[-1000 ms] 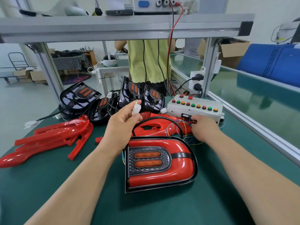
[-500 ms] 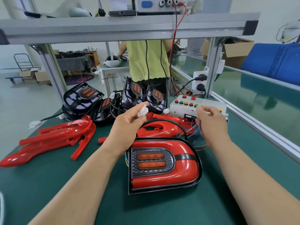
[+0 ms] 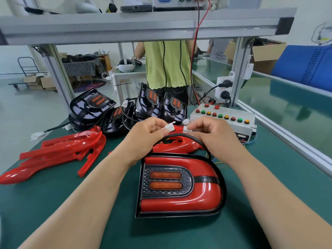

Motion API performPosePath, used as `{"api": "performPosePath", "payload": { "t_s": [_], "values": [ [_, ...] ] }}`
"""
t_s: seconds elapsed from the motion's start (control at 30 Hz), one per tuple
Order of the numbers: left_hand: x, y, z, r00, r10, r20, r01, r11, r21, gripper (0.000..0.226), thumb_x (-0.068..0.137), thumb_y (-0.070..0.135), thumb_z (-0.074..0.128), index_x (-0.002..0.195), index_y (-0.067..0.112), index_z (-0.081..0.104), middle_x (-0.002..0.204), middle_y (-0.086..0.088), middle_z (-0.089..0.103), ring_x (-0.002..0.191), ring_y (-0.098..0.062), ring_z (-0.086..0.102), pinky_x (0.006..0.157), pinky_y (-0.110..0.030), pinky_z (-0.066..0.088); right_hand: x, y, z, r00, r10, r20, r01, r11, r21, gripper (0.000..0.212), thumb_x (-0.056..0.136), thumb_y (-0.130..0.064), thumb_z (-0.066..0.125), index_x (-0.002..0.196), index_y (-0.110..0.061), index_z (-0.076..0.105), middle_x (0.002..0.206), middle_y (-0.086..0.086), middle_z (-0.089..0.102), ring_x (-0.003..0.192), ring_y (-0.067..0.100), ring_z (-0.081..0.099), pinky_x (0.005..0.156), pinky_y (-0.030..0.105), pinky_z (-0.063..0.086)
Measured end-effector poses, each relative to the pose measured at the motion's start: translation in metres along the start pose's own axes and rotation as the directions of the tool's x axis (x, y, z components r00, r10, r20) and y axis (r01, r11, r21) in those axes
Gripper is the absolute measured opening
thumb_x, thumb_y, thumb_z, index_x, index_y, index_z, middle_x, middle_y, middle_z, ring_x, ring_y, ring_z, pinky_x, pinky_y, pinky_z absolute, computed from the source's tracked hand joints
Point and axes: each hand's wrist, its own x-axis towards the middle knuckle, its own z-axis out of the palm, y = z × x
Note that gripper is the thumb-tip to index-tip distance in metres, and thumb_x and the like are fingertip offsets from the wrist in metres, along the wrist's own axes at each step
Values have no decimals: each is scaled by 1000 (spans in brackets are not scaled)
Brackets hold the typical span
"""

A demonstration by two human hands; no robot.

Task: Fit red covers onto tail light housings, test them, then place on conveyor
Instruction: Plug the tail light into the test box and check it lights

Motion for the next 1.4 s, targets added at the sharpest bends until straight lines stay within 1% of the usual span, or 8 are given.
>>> {"api": "performPosePath", "payload": {
  "t_s": [0.2,0.33,0.43,0.73,0.9,1.03,1.23,1.4],
  "values": [
    [12,6,-2,996,-47,73,48,999,-7,12,85,27,78,95,22,74,93,-3,77,87,-22,74,85,-36,59,-2,5,-3,1000,-19,9,19,1000,11,22,84,-9,77,91,-28,70,91,-5,75,88,7,69,82,19,55],
    [14,7,5,997,-19,70,19,1000,4,12,83,19,78,94,19,74,86,2,77,77,-10,72,71,-19,57,-3,8,-6,999,-35,-23,35,999,3,31,81,-7,79,94,-31,64,92,-13,74,90,3,69,82,16,53],
    [14,7,7,999,-1,50,0,1000,23,11,84,13,77,94,17,73,84,3,76,75,-7,70,72,-18,57,-3,8,-6,999,-27,-16,28,999,42,39,81,-7,79,99,-35,58,94,-19,73,89,0,69,78,12,52],
    [17,4,7,998,-16,65,16,1000,-4,13,82,19,79,94,17,75,86,-2,77,77,-11,72,71,-18,56,-1,6,-1,999,-10,48,7,997,70,39,78,-16,84,106,-28,60,97,-12,76,88,5,71,81,19,56],
    [18,3,6,997,-1,75,-3,999,47,8,84,18,77,92,20,75,85,-1,76,76,-10,71,74,-20,57,-1,6,-2,999,-24,47,21,998,59,36,80,-12,82,106,-26,62,97,-13,76,91,4,71,82,18,56],
    [18,4,7,997,13,79,-18,998,58,10,82,16,79,91,19,74,85,-3,75,75,-9,67,76,-24,56,0,8,-2,999,-13,39,10,997,82,36,79,-9,81,106,-24,63,98,-9,76,93,7,72,87,27,56],
    [18,3,9,995,7,95,-9,1000,22,10,81,17,79,90,19,75,89,-7,76,80,-15,69,83,-32,58,-1,6,-3,995,-35,91,30,998,54,36,77,-9,83,103,-25,63,92,-12,76,85,6,71,83,18,55],
    [23,1,11,995,12,98,-9,1000,-26,11,82,14,79,91,17,75,91,-9,76,80,-16,70,82,-31,59,1,10,-1,1000,-28,7,27,996,84,37,74,-11,85,100,-26,65,93,-5,75,89,7,71,83,22,57]
  ]
}}
